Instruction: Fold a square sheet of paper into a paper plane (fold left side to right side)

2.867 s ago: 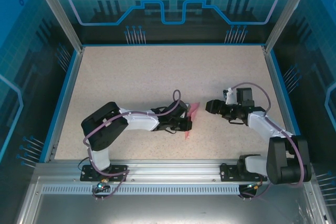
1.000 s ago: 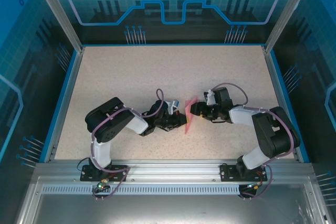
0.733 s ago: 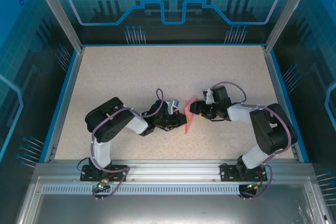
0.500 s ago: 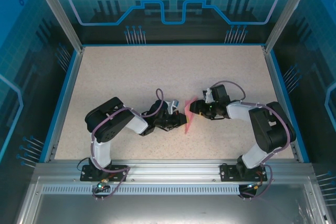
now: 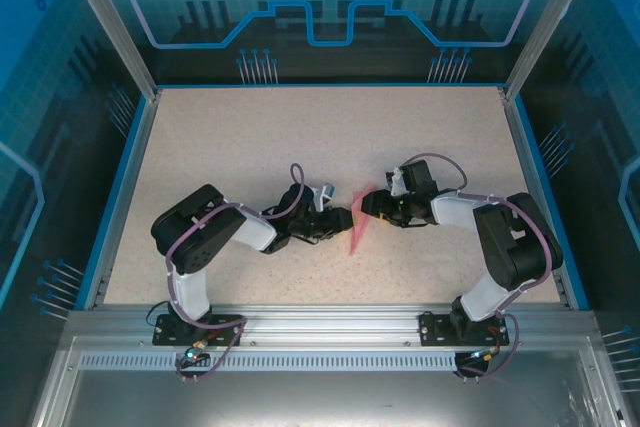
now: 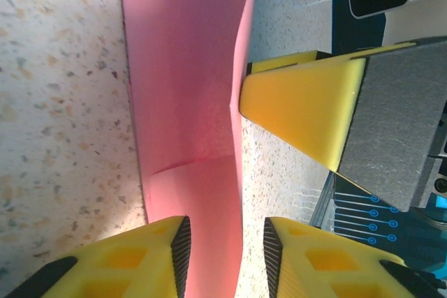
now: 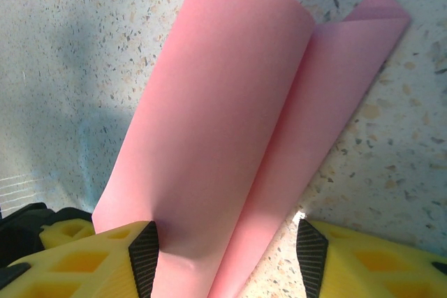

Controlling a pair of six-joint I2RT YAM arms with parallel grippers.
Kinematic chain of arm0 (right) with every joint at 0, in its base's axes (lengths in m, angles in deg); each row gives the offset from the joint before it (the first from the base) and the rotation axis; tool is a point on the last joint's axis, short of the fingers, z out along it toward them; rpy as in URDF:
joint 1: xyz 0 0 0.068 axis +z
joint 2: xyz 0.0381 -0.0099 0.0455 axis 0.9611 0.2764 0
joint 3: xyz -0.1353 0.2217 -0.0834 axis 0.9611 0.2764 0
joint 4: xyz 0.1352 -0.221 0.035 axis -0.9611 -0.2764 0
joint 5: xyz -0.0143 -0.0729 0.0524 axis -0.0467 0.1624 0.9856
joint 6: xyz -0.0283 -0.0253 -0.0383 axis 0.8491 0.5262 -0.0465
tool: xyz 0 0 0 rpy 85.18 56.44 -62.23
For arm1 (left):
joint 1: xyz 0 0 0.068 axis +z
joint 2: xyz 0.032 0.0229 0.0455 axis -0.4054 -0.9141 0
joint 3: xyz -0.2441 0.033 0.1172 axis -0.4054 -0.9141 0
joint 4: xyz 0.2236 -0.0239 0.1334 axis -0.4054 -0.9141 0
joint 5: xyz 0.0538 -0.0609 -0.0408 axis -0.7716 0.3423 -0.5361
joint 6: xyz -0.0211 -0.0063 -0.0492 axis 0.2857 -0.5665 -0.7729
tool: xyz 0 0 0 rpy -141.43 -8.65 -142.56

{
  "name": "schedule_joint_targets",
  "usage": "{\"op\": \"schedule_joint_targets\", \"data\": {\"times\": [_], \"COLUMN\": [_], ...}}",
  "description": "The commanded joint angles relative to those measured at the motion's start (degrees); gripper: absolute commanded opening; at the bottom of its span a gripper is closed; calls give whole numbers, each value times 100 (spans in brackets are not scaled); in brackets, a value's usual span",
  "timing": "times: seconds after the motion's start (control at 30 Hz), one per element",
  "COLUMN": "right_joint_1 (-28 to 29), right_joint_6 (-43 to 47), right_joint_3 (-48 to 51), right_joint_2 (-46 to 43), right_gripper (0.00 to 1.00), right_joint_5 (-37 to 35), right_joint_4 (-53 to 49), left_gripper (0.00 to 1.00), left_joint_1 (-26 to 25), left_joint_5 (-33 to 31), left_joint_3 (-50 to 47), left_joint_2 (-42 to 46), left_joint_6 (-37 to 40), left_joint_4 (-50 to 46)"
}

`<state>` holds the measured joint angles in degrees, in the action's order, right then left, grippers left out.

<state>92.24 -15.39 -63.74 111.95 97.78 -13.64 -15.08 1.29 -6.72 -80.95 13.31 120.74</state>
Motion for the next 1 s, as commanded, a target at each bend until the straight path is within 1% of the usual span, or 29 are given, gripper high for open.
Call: {"op": "schedule_joint_targets", "data": {"times": [0.0,0.23,0.3,0.4,0.57,0.67,0.73,0.8,0.97], "right_joint_1": [124,127,123,123,123,57,-2,-67,-233], "right_joint_6": [71,86,85,99,158,201,204,191,61], "right_joint_3": [98,97,97,88,75,62,61,57,42], "right_joint_2": [393,393,393,369,208,-35,-216,-404,-602], "right_gripper": [58,58,58,58,61,62,64,68,84], "right_joint_5": [-205,-193,-190,-171,-29,85,119,120,164], "right_joint_4": [-178,-178,-179,-184,-143,-116,-112,-108,-1], "left_gripper": [38,38,37,29,11,6,4,4,3], "left_joint_1": [106,200,209,226,297,340,358,361,362], "left_joint_5": [201,373,409,385,354,371,394,407,454], "left_joint_3": [199,435,518,586,605,607,619,637,675], "left_joint_2": [-20,-268,-320,-395,-473,-482,-484,-502,-563], "left_joint_6": [164,137,153,182,247,294,313,309,313], "left_joint_4": [-131,-28,-62,-155,-177,-171,-175,-171,-147]}}
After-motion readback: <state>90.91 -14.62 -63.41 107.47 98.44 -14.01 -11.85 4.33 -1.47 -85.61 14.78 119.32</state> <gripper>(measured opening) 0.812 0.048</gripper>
